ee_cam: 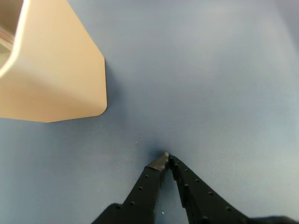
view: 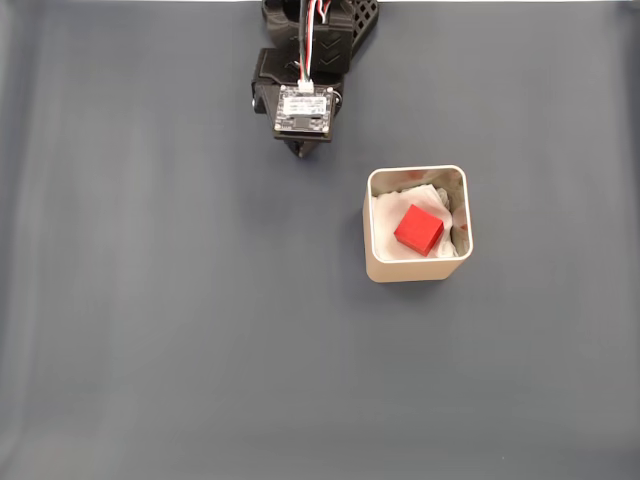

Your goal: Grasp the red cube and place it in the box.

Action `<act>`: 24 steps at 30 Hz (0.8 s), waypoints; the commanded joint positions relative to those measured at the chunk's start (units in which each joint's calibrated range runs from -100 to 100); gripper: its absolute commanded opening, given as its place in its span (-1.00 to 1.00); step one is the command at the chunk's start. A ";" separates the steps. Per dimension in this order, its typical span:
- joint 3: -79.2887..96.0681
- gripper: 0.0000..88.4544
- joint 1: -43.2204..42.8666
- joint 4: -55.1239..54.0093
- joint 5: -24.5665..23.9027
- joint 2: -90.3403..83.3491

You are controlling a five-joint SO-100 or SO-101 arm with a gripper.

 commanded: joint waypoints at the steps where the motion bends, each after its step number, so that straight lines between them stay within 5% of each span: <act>1: 0.55 -1.00 -1.80 2.20 -0.93 -1.00; 24: 0.55 -0.99 -3.43 17.47 -1.66 -7.58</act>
